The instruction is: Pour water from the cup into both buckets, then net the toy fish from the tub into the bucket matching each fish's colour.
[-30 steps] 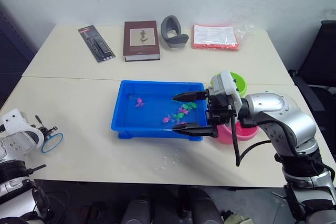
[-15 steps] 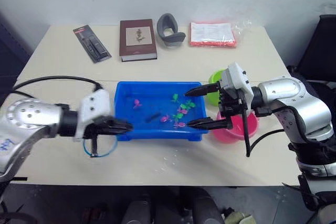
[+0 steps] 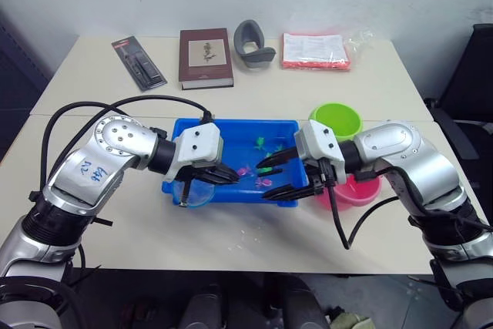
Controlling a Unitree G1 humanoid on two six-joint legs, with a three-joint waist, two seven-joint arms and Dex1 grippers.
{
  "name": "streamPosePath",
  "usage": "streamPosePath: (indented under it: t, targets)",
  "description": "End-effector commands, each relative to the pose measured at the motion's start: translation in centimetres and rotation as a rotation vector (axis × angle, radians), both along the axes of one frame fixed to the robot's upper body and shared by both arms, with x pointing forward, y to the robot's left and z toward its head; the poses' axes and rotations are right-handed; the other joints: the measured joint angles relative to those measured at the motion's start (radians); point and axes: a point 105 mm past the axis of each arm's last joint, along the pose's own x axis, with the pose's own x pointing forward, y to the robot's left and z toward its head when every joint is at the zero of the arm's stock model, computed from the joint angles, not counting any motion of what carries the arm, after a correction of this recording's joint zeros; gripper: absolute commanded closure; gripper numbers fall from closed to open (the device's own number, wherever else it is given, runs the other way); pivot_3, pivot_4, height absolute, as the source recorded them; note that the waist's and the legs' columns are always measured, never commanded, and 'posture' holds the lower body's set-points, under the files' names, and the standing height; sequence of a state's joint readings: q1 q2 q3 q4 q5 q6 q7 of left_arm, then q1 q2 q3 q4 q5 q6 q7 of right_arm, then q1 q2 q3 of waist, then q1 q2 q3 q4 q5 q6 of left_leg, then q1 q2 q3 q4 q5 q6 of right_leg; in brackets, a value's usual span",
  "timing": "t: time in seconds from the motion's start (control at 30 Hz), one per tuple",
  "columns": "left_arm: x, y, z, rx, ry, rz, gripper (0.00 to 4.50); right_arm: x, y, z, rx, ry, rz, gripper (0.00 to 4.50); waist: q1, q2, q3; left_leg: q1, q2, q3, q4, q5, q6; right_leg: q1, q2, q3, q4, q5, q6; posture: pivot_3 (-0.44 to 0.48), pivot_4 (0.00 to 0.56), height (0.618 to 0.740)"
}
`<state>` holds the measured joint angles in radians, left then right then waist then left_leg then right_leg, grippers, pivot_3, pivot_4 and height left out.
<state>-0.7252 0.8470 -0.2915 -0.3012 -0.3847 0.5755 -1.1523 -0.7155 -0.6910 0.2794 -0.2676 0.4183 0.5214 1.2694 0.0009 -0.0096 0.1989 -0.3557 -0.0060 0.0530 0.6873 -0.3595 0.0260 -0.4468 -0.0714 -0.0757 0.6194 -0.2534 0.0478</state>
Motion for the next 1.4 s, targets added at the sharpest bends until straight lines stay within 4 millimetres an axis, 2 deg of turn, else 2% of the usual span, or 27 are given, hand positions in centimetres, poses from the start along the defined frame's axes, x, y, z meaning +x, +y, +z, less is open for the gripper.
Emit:
streamPosePath:
  t: [0.03,0.17,0.23,0.27,0.4,0.63,0.67,0.7,0.77,0.87,0.9,0.93,0.97,1.03,1.13,1.4]
  targets:
    - [0.2,-0.1,0.8,0.003,-0.047,-0.01,4.5,0.1,0.3,0.6,0.006,-0.055,0.006,1.59,0.0,0.0,0.0,0.0,0.0,0.0,0.0,0.0,0.0,0.0,0.0,0.0,0.0,0.0,0.0,0.0,0.15,0.74]
    - [0.3,-0.1,0.7,0.008,-0.061,-0.012,4.5,0.4,0.2,0.6,0.005,-0.058,-0.01,1.59,-0.002,0.0,0.0,0.0,0.0,0.0,0.001,0.0,0.0,0.0,0.0,0.0,0.0,0.0,0.0,0.0,0.15,0.74]
    - [0.3,-0.2,0.8,0.001,-0.067,-0.008,4.5,0.5,0.2,0.7,0.007,-0.064,-0.015,2.11,-0.002,0.0,0.0,0.0,0.0,0.0,0.001,0.0,0.0,0.0,0.0,0.0,0.001,0.0,0.0,0.0,0.15,0.74]
    - [0.3,-0.2,0.8,0.0,-0.068,-0.007,4.5,0.6,0.2,0.7,0.008,-0.067,-0.016,2.39,-0.002,0.0,0.0,0.0,0.0,0.0,0.001,0.0,0.0,0.0,0.0,0.0,0.001,0.0,0.0,0.0,0.15,0.74]
    - [0.4,0.1,0.5,0.008,-0.069,0.003,4.5,0.7,0.0,0.8,0.007,-0.072,-0.016,4.44,-0.002,0.0,0.0,0.0,0.0,0.0,0.002,0.0,0.0,0.0,0.0,0.0,0.001,0.0,0.0,0.0,0.15,0.74]
    - [0.4,0.4,1.4,-0.056,-0.005,0.038,4.5,0.8,-0.5,0.9,-0.01,-0.093,-0.025,4.44,-0.002,0.0,0.0,0.0,0.0,0.0,0.003,0.0,0.0,0.0,0.0,0.0,0.001,0.0,0.0,0.0,0.15,0.74]
    - [0.2,0.6,1.6,-0.064,0.013,0.036,3.82,0.8,-0.6,0.9,-0.012,-0.098,-0.027,4.5,-0.002,0.0,0.0,0.0,0.0,0.0,0.003,0.0,0.0,0.0,0.0,0.0,0.001,0.0,0.0,0.0,0.15,0.74]
    - [-0.3,1.2,1.8,-0.089,0.058,0.023,3.58,0.9,-1.1,1.2,-0.017,-0.115,-0.041,4.5,-0.002,0.0,0.0,0.0,0.0,0.0,0.003,0.0,0.0,0.0,0.0,0.0,0.002,0.0,0.0,0.0,0.15,0.74]
    - [-1.1,2.5,2.3,-0.131,0.112,0.016,2.67,1.3,-2.0,1.8,-0.028,-0.147,-0.072,4.5,-0.006,0.0,0.0,0.0,0.0,0.0,0.003,0.0,0.0,0.0,0.0,0.0,0.002,0.0,0.0,0.0,0.15,0.74]
    - [-1.2,5.8,3.1,-0.214,0.165,0.115,1.41,2.2,-4.6,2.5,-0.091,-0.23,-0.147,4.5,-0.004,0.0,0.0,0.0,0.001,-0.001,0.003,0.0,0.0,0.0,0.0,0.0,0.002,0.0,0.0,0.0,0.15,0.74]
    - [-1.3,6.8,3.2,-0.23,0.176,0.151,0.86,2.5,-5.6,2.6,-0.122,-0.26,-0.169,4.5,-0.003,0.0,0.0,0.0,0.001,-0.001,0.004,0.0,0.0,0.0,0.0,0.0,0.002,0.0,0.0,0.0,0.15,0.74]
    - [-1.3,7.8,3.0,-0.226,0.174,0.191,0.59,2.9,-6.7,2.6,-0.17,-0.308,-0.189,4.5,-0.003,0.0,0.0,0.0,0.001,-0.001,0.004,0.0,0.0,0.0,0.0,0.0,0.001,0.0,0.0,0.0,0.15,0.74]
    - [-1.4,8.5,2.7,-0.217,0.167,0.225,0.12,3.3,-7.6,2.6,-0.215,-0.355,-0.198,4.5,-0.003,0.0,0.0,0.0,0.0,-0.001,0.004,0.0,0.0,0.0,0.0,-0.001,0.001,0.0,0.0,0.0,0.15,0.74]
    - [-1.5,9.5,2.2,-0.203,0.155,0.277,0.03,4.1,-9.0,2.6,-0.29,-0.446,-0.205,4.5,-0.004,0.0,0.0,0.0,0.0,-0.001,0.004,-0.001,0.001,0.001,0.0,0.0,0.0,0.0,0.0,0.0,0.15,0.74]
    - [-1.6,9.5,1.5,-0.21,0.144,0.302,0.03,5.5,-10.0,2.4,-0.363,-0.591,-0.191,4.5,-0.004,0.0,0.0,0.0,0.0,0.0,0.005,-0.001,0.001,0.001,-0.001,0.0,-0.001,0.0,0.0,0.0,0.15,0.74]
    - [-1.9,8.3,0.9,-0.217,0.113,0.307,0.03,7.2,-10.0,1.4,-0.412,-0.707,-0.139,4.5,-0.006,0.0,0.0,0.0,0.0,0.0,0.004,-0.001,0.0,0.001,0.0,0.001,0.001,0.0,0.0,0.0,0.15,0.74]
